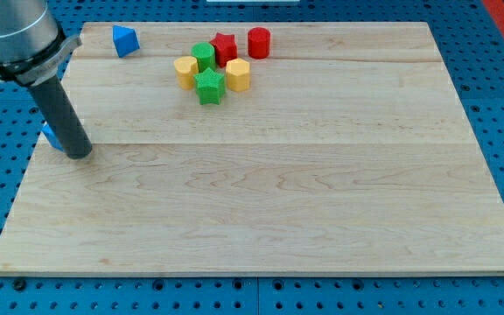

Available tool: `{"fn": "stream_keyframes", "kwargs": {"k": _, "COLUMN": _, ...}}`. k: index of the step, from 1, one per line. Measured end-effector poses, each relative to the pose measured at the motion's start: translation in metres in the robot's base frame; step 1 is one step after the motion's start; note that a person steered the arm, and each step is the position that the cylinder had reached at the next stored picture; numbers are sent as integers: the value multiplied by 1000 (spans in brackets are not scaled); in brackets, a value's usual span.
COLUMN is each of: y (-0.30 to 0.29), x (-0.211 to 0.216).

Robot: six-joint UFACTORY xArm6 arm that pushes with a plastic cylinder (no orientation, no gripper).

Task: Push the blue cube to the top left

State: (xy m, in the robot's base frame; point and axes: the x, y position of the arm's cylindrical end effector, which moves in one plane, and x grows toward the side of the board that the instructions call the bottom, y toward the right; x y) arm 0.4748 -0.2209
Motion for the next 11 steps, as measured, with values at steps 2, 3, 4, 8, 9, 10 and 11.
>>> {"fn": "stream_keyframes", "kwargs": {"k": 2, "y": -4, "x": -35}}
{"fn": "stream_keyframes", "kwargs": {"k": 3, "y": 5, "x": -5}}
{"fn": "stream_keyframes", "kwargs": {"k": 4, "y": -30, "x": 20}}
{"fn": "stream_keyframes", "kwargs": {"k": 8, "y": -6, "x": -62}}
{"fn": "stream_keyframes", "kwargs": {"k": 9, "y": -52, "x": -78}}
{"fn": "stream_keyframes", "kwargs": {"k": 10, "y": -52, "x": -122}}
{"fn": "stream_keyframes", "kwargs": {"k": 11, "y": -20, "x": -139}}
